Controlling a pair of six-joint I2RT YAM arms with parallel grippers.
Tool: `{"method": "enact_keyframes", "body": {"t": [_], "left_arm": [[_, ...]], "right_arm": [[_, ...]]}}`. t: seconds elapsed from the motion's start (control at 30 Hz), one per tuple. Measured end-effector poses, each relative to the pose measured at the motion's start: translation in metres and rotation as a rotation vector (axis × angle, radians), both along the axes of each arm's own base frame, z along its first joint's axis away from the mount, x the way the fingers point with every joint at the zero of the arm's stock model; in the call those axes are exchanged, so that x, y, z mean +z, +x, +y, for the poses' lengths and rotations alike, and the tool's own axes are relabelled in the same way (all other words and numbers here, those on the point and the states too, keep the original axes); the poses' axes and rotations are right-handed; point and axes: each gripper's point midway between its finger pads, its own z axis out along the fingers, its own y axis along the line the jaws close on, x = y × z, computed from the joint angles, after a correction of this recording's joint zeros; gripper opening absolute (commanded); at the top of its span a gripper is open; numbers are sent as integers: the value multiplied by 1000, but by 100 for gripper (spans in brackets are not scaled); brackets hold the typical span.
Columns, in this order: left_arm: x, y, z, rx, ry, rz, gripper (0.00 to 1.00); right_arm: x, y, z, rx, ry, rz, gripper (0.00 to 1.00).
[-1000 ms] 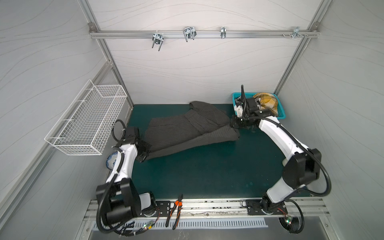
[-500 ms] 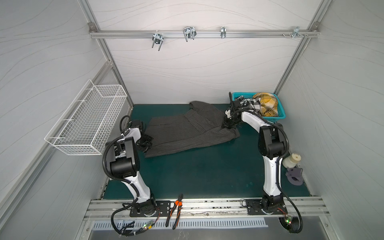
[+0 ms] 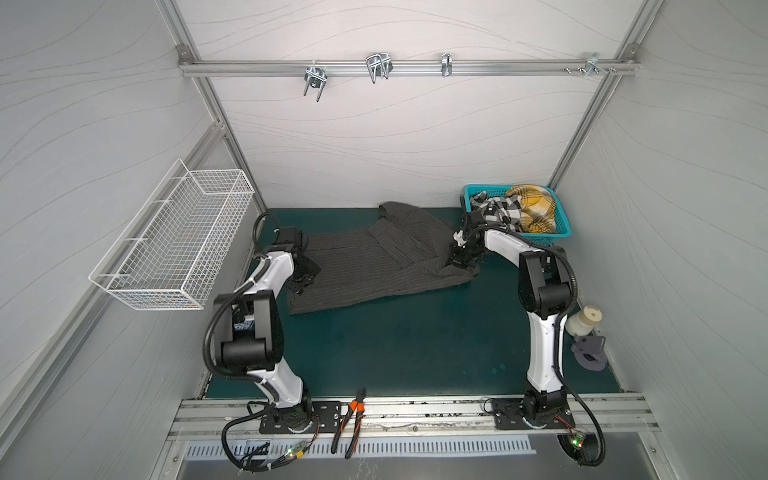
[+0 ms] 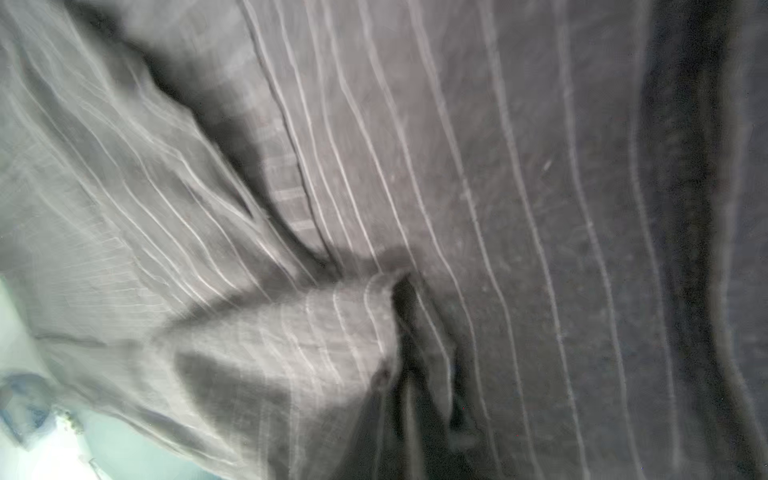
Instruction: Fold and stack the long sleeve shirts
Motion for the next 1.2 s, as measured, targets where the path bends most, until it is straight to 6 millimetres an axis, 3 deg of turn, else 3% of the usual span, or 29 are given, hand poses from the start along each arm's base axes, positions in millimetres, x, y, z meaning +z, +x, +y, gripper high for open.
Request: {"method": "enact_keyframes", "body": {"t": [0.03,0.07,0.2,0.3,0.47,0.6,0.77,1.0,1.07,1.13,1.2], "left_arm": [[0,-5,-11,-17,-11,-4,47],[-4,-10,-19,-28,-21,3,45],[-47,-27,-23,-16,-57,127,40],[-67,-32,-23,-9,-71,187,38],[-68,-23,-21,-8,-71,179,36],[-69,-25,-20,-19,-67,178,36],[-68,-33,-20,-50,-55,156,35],[-67,-91,-21,-87,-49,239,37],[-61,-100,-22,-99,-48,258,39],[-53,-99,-23,-113,-46,257,39],[-41,-86,-26,-141,-49,227,39]], "right_arm": [[-2,-4,-1,1,-2,6,57],[-3,-8,-2,1,0,11,61],[2,-19,-6,8,-7,-3,67],[1,-26,-10,9,-10,0,70],[1,-27,-8,19,18,-6,70],[0,-40,-11,13,46,-20,69],[-1,-81,-16,-6,86,18,67],[-1,-161,-19,3,77,142,68],[2,-177,-24,6,43,183,69],[14,-182,-29,2,4,188,73],[37,-170,-30,5,-26,139,74]]}}
